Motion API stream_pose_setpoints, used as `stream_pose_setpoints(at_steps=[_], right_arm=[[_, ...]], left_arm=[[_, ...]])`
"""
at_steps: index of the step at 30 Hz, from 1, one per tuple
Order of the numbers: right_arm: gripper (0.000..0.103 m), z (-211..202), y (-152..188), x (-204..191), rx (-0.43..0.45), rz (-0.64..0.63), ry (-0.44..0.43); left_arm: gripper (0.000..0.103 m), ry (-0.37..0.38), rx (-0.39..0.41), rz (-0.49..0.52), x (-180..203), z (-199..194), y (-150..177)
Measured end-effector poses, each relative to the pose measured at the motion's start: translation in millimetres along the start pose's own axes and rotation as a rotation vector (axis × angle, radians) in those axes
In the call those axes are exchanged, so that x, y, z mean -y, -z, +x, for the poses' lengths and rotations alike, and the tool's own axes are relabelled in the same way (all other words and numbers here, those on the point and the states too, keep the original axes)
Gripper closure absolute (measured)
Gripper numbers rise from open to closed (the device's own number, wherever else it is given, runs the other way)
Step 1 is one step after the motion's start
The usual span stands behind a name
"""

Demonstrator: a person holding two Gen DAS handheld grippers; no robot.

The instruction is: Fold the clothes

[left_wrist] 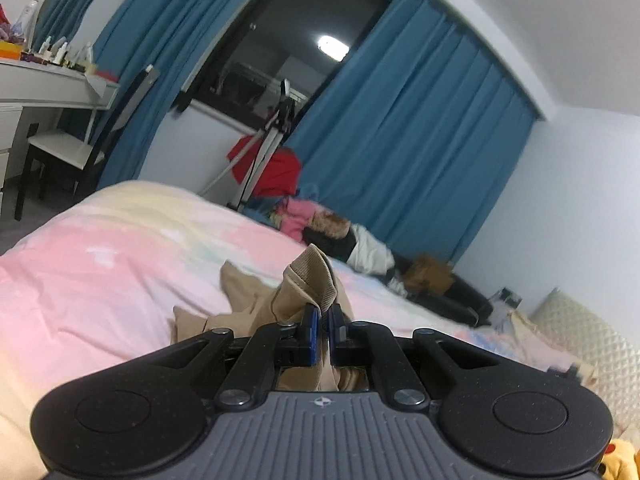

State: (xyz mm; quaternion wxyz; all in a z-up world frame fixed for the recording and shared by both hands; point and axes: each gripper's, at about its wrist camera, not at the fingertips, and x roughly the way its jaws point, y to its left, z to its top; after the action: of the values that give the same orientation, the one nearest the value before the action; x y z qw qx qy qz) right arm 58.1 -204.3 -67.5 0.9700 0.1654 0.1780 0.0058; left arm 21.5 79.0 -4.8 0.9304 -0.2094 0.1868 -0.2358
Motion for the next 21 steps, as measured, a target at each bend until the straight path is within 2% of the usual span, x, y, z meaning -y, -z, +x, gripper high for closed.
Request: stream_pose_setpoints(at_steps=[4, 6, 10, 16, 19, 21], right_arm=[[0.051, 2.8, -8.6, 17.0, 0.037, 0.031, 0.062], [0.051, 6.4, -12.0, 24.7, 0.034, 0.060, 0.067], [0.051, 4.9, -5.1, 29.6, -0.008, 0.095, -0.003], [0.051, -14.6, 6.8, -3.5, -0.053, -0.017, -0.190], [0.053, -14.8, 14.9, -22.3, -0.090, -0.080, -0.186], [0.053, -7.4, 20.0, -27.4, -0.119, -0.109, -0.125]], left_arm=[[0.097, -0.030, -0.051, 0.056, 3.2, 6.5, 4.4], [0.097, -0.046, -0.068, 0.063, 1.7, 12.3, 7.9], [0.097, -0.070, -0.082, 0.052, -6.7, 18.0, 14.1], [0.097, -0.091, -0.063, 0.024, -13.0, 7.8, 14.7], [0.097, -0.114, -0.051, 0.018, -13.9, 5.1, 13.7], [0.097, -0.129, -0.042, 0.014, -14.6, 3.4, 13.0]])
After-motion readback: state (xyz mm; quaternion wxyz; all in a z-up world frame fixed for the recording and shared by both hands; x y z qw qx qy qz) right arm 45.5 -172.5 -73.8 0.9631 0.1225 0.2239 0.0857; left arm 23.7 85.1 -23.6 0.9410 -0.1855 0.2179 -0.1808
